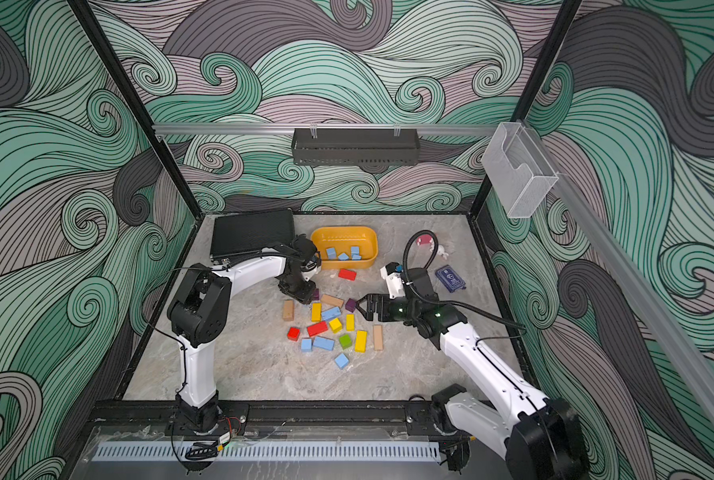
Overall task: Pick out the blue building blocks
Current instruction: Pick up the building block from the center of the board.
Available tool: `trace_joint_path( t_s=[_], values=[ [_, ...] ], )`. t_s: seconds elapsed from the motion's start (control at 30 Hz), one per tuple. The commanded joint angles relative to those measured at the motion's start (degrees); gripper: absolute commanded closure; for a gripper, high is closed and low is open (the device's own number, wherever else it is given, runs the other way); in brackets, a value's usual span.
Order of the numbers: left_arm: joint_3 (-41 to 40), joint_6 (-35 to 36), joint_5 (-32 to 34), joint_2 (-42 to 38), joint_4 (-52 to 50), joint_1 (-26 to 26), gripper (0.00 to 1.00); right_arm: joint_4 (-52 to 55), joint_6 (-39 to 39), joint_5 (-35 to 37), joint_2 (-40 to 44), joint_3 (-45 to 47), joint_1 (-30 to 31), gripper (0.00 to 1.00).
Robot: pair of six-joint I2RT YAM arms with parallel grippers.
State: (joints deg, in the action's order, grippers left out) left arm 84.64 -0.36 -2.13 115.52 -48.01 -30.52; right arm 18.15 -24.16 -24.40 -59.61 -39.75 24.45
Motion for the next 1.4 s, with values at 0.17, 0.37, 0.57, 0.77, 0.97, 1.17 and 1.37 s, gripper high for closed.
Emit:
trace_joint_path(
  t_s=[0.17,0.37,0.57,0.77,0.97,1.17,1.37],
  values=[
    [-0.1,-0.5,-0.2,0.4,-0.2,-0.2,0.59,1.4,1.1,1.1,1.7,-1.1,-0.2,0.00],
    [-0.1,-0.8,-1.0,0.8,-0.8,-0.2,0.61,2.0,1.2,1.5,1.8,-1.7,-0.3,0.00],
    [0.2,-1.4,-1.2,1.1,-1.8,-0.2,0.62,3.9,1.8,2.2,3.0,-2.0,-0.2,0.00],
    [-1.0,-2.1,-1.6,0.4,-1.6,-0.2,0.68,3.8,1.1,2.0,3.9,-1.3,-0.3,0.00],
    [-1.3,-2.8,-1.4,0.2,-1.7,-0.2,0.72,4.0,1.2,2.2,4.3,-1.4,-0.2,0.00],
    [-2.1,-3.6,-0.6,-1.0,-1.7,-0.2,0.81,4.1,1.2,2.2,4.2,-1.8,-0.2,0.00],
    [-2.5,-4.3,1.7,-4.4,-2.2,-0.2,1.00,5.0,2.0,2.2,4.2,-3.5,-0.3,0.00]
  ],
)
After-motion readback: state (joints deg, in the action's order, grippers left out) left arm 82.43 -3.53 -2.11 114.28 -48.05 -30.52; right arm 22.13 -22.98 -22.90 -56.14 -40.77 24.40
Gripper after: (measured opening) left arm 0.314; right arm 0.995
